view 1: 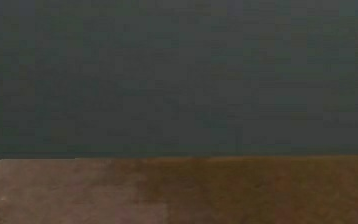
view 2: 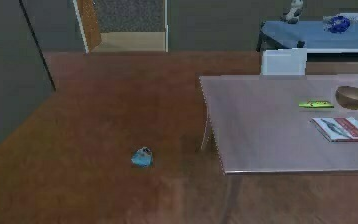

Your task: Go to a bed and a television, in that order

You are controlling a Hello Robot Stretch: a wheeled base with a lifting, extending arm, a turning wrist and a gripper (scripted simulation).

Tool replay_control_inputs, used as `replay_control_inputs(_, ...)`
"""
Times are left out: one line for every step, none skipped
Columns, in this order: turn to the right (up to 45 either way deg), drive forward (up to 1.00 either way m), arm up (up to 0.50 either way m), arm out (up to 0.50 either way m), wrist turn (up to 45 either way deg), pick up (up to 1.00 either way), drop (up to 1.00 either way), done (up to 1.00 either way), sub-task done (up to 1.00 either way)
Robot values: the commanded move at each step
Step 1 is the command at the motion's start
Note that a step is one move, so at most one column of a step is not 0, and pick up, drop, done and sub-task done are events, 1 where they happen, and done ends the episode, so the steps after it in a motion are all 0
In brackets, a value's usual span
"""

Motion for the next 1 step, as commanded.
replay_control_inputs(45.0,0.0,0.0,0.0,0.0,0.0,0.0,0.0,0.0)
